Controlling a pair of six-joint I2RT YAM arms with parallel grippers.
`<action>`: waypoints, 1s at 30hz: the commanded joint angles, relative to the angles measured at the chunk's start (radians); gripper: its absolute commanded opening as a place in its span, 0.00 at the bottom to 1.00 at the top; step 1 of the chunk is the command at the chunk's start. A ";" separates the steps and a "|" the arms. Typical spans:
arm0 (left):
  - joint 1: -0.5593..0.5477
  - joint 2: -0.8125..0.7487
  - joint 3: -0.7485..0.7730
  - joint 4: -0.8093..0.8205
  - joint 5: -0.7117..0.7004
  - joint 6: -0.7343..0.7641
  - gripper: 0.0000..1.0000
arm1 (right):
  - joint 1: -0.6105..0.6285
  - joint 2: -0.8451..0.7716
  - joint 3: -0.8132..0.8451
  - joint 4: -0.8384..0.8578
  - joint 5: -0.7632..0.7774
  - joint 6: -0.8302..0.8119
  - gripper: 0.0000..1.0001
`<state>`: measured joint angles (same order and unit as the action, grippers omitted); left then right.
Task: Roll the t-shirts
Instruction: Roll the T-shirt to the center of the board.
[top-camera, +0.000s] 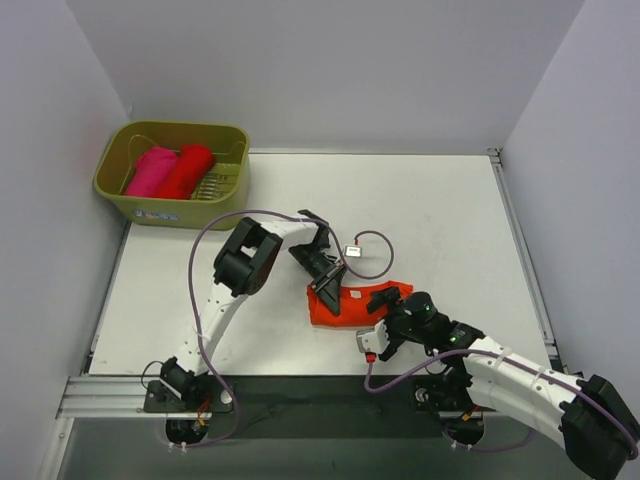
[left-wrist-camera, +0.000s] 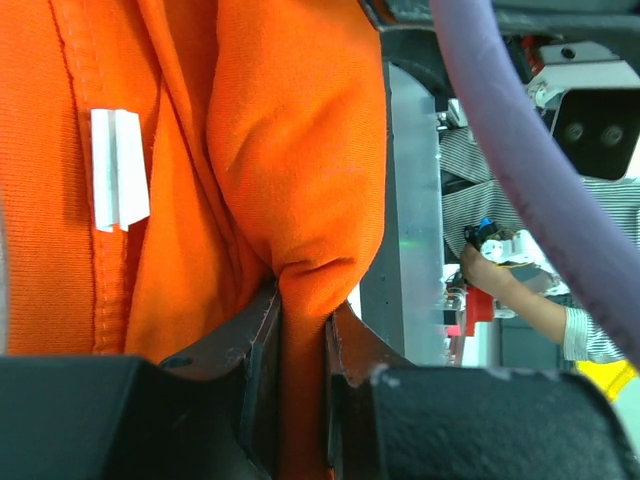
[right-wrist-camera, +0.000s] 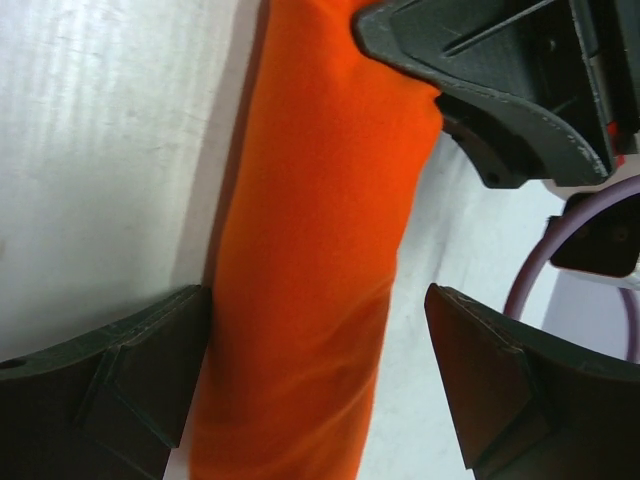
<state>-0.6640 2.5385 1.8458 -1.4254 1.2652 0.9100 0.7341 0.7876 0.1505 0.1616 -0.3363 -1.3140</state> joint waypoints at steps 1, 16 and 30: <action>-0.011 0.078 0.033 -0.099 -0.124 0.036 0.06 | 0.002 0.082 -0.057 0.127 0.066 -0.051 0.89; 0.021 0.068 0.089 -0.120 -0.125 0.001 0.44 | -0.054 0.284 0.167 -0.291 -0.044 -0.008 0.18; 0.112 -0.820 -0.585 1.187 -0.761 -0.861 0.97 | -0.248 0.717 0.653 -0.900 -0.342 -0.033 0.13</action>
<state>-0.5716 1.8626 1.3670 -0.6109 0.8124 0.2741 0.5091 1.3552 0.6765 -0.4160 -0.5858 -1.3624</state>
